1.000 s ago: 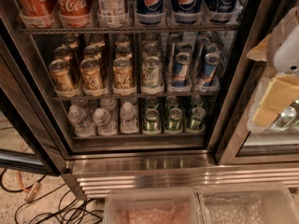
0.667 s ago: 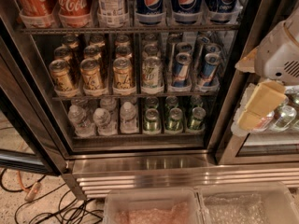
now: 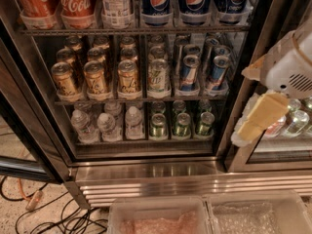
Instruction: Pick orange can from middle shelf of fridge
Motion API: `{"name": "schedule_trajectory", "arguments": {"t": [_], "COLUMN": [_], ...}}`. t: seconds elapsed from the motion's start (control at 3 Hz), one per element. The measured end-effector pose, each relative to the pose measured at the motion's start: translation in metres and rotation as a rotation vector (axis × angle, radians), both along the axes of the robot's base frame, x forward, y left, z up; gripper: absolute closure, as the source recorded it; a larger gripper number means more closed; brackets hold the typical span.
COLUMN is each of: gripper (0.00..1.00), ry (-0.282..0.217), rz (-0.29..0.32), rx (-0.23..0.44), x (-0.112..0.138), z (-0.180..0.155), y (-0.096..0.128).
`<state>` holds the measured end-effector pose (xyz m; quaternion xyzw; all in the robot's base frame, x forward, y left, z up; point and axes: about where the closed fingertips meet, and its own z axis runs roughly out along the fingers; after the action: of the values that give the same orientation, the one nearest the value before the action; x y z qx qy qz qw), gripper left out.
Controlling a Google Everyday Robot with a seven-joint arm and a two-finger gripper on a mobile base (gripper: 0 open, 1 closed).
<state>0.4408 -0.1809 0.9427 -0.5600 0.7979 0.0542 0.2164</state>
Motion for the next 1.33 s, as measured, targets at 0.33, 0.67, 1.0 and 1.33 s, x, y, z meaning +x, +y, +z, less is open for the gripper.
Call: {"name": "schedule_trajectory", "arguments": {"t": [0.33, 0.67, 1.0, 1.33], "gripper": [0.0, 0.0, 0.0, 0.0], "ry": [0.001, -0.003, -0.016, -0.036], "rz": [0.024, 0.085, 0.125, 0.158], "rx": [0.101, 0.207, 0.305, 0.412], "x": [0.0, 0.001, 0.004, 0.013], "z": [-0.026, -0.05, -0.068, -0.081], "y": [0.034, 0.069, 0.103, 0.137]}}
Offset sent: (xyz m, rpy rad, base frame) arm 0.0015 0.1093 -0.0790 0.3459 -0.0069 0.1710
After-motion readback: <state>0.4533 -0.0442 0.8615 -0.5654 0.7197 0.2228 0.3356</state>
